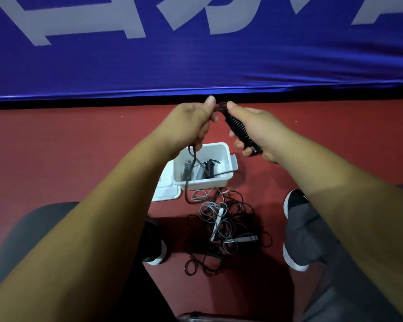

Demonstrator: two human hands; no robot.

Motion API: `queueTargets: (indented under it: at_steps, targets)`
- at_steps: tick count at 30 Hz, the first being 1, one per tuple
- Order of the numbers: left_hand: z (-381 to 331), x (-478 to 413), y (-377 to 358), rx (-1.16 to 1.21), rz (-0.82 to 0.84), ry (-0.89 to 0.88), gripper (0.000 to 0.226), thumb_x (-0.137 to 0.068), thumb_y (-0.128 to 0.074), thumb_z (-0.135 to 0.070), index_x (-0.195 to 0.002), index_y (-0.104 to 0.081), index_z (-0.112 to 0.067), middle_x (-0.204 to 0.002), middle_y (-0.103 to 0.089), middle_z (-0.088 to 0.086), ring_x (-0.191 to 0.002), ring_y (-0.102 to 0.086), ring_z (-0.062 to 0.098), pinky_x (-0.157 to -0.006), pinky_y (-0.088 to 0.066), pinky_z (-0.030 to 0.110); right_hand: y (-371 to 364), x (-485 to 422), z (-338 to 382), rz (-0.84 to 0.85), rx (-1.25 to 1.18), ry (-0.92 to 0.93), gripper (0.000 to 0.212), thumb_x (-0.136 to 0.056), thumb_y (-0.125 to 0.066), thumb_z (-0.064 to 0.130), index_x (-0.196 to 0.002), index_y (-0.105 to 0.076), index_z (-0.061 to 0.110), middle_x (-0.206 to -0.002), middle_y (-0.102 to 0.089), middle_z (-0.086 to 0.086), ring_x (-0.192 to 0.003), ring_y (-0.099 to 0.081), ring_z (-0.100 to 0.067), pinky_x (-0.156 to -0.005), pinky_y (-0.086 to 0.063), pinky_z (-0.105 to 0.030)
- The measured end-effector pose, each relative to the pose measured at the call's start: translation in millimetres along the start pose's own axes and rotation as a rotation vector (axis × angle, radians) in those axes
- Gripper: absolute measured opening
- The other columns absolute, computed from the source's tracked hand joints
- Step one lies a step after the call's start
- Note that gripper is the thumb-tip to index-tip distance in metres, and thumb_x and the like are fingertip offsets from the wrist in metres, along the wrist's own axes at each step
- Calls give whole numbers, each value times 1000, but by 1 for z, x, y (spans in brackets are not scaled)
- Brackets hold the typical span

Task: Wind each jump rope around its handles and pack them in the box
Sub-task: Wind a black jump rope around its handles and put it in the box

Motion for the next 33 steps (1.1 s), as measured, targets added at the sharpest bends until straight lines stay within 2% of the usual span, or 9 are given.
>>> queueTargets:
  at_steps: [4,9,12,14,18,23,26,30,33]
  targets:
    - [-2,3,-8,-15,114,12,40,-112,-38,-28,-100,-70,-8,-58,-53,5,-56,-40,19,-59,-35,33,3,0,0,11,-43,-50,45,-98,-63,60,-106,-68,16,-83,-68,-6,-50,-55,-16,-46,-35,-22]
    - [2,13,-6,-422,259,25,33,-114,-42,-30,-134,-66,-23,-101,-80,-11,-78,-55,-7,-84,-40,30,3,6,10,100,-17,-58,40,-96,-63,56,-95,-67,16,-82,-68,-6,-50,-53,-18,-46,-34,-23]
    - [9,12,-3,-544,281,52,37,-112,-47,-28,-148,-56,-34,-109,-76,-24,-93,-55,5,-90,-42,33,-5,10,12,168,14,-46,39,-96,-64,57,-96,-67,18,-82,-66,-6,-50,-51,-17,-47,-33,-23]
    - [13,10,-2,-594,248,77,35,-110,-53,-26,-141,-62,-38,-109,-77,-23,-89,-58,4,-87,-46,30,-9,13,14,193,32,-33,41,-96,-67,56,-99,-70,16,-82,-66,-7,-48,-51,-17,-47,-34,-23]
    - [22,3,1,-680,204,102,20,-105,-61,-25,-104,-79,-33,-92,-77,-23,-83,-65,4,-84,-51,30,-19,21,14,279,108,-33,46,-97,-65,55,-105,-75,10,-80,-65,-6,-49,-50,-17,-45,-37,-23]
    - [17,1,-1,-720,120,70,30,-101,-56,-6,-82,-73,-22,-61,-66,-19,-52,-58,-13,-50,-37,6,-34,35,4,447,137,-123,44,-103,-57,52,-105,-69,11,-72,-58,-3,-45,-43,-14,-43,-33,-21]
    - [11,3,3,-734,70,19,41,-93,-56,3,-67,-65,-27,-52,-62,-11,-43,-54,-5,-47,-38,12,-43,45,-4,553,123,-210,43,-105,-52,54,-106,-63,12,-69,-52,-1,-43,-38,-11,-40,-27,-19]
    - [3,5,5,-491,70,-34,36,-96,-59,7,-88,-74,-24,-77,-71,5,-60,-61,8,-55,-48,12,-52,58,-16,689,146,-304,47,-105,-48,54,-107,-66,11,-67,-48,0,-38,-34,-8,-37,-24,-17]
    - [-3,7,4,-425,58,-45,26,-96,-62,5,-99,-79,-14,-82,-75,4,-59,-63,2,-57,-48,12,-53,61,-21,757,222,-328,48,-107,-47,51,-122,-75,15,-68,-50,-3,-38,-35,-8,-37,-26,-16]
Point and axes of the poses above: each hand's wrist, its own x-axis away from the middle knuckle, its own y-axis out of the back of the hand, z = x × y, the point moved 9 cm from there along -x, towards the middle knuckle
